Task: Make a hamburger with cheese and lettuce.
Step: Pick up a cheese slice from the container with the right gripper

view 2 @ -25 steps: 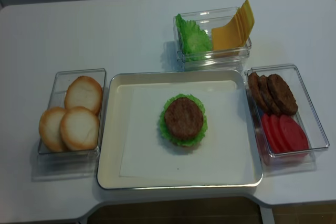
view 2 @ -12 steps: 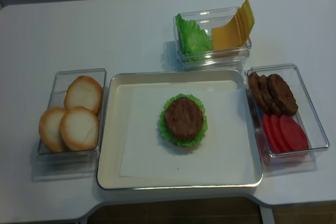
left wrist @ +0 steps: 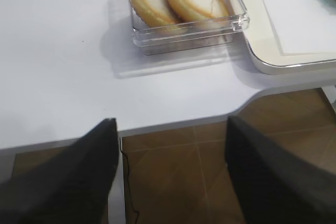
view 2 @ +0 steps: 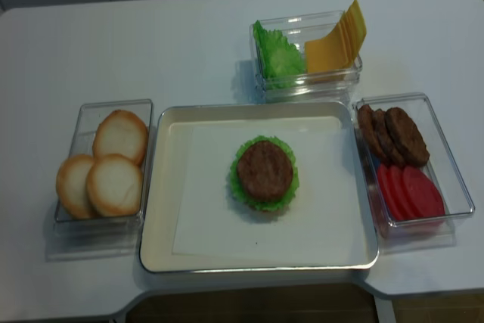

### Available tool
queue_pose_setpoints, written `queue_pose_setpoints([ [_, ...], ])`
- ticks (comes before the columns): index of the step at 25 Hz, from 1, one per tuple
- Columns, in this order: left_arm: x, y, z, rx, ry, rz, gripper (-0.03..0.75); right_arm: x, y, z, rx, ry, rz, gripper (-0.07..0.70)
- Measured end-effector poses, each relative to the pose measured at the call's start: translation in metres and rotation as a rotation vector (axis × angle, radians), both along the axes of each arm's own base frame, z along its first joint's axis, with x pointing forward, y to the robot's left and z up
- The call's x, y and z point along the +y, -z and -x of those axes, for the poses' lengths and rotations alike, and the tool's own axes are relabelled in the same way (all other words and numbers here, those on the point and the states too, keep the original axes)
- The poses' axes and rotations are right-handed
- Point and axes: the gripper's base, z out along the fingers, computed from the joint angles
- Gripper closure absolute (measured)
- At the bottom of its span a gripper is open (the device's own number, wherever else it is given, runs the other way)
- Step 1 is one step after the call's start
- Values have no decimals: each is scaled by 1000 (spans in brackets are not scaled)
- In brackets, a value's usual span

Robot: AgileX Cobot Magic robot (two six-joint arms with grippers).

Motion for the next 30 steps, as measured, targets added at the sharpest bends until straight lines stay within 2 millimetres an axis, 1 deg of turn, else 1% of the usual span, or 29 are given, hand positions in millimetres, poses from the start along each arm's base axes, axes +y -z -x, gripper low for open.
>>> queue_pose_setpoints([
  [3,0,0,0,0,0,0,249,4,-9,-10,-56,-15,-59,106],
  [7,0,0,0,0,0,0,249,5,-22,-24,-66,-11,-81,116],
  [12,0,0,0,0,0,0,249,6,-39,-56,-52,-31,-7,151],
  [14,0,0,0,0,0,0,249,6,-44,-76,-29,-33,9,153],
  [19,0,0,0,0,0,0,249,10,-60,-124,33,-31,-16,155],
  [21,0,0,0,0,0,0,249,12,-64,-150,85,-32,-27,156],
  [22,0,0,0,0,0,0,249,13,-71,-160,89,-34,-35,157],
  [26,0,0,0,0,0,0,249,20,-79,-210,162,-43,-108,158],
  [30,0,0,0,0,0,0,249,28,-82,-257,209,-70,-157,159],
])
